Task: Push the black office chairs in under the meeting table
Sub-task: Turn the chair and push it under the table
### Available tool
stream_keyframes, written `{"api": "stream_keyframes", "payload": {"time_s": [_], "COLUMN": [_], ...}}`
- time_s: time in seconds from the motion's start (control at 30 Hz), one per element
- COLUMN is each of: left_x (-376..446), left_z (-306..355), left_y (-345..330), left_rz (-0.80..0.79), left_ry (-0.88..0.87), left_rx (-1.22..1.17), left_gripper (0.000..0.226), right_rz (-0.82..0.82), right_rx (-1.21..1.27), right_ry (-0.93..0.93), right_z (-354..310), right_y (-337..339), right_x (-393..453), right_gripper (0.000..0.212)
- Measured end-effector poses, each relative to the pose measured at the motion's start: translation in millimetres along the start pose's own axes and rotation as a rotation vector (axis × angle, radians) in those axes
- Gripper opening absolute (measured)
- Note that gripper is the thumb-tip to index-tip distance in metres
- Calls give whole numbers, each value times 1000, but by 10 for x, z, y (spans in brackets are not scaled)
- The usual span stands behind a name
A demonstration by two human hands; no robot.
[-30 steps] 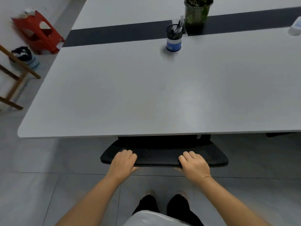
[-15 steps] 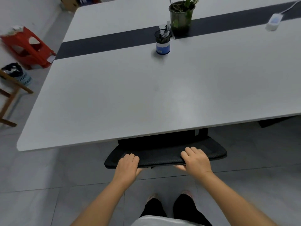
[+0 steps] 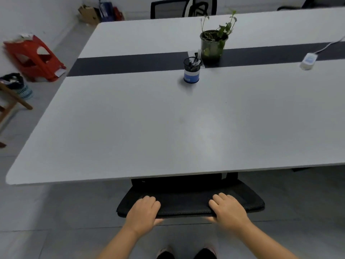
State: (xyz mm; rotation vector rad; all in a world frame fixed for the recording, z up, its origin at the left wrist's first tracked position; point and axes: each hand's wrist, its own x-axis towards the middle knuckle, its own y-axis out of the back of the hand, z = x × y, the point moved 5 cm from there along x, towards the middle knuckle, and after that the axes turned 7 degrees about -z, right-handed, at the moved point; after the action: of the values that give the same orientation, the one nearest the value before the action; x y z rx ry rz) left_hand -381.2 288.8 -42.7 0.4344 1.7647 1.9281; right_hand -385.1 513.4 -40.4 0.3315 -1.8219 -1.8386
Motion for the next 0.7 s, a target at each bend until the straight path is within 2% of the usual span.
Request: {"api": "stream_keyframes", "payload": {"time_s": [0.1, 0.4, 0.53, 0.6, 0.7], "left_x": [129, 243, 107, 105, 83], "left_z": [-95, -113, -45, -35, -2], "left_y": [67, 134, 83, 43, 70], "left_rz": [57, 179, 249, 190, 157], "left_ry": [6, -55, -94, -73, -38], "left_rx": [1, 123, 137, 134, 115], "left_gripper": [85, 76, 57, 63, 41], "right_rz": [26, 63, 44, -7, -47], "right_rx": [3, 22, 24, 15, -27], "right_ry": [-2, 24, -2, -23, -65], "right_z": [87, 165, 68, 66, 60], "right_y": [-31, -12, -81, -96, -61], "right_x": [174, 236, 120, 94, 31], "right_gripper": [66, 64, 58, 53, 50]}}
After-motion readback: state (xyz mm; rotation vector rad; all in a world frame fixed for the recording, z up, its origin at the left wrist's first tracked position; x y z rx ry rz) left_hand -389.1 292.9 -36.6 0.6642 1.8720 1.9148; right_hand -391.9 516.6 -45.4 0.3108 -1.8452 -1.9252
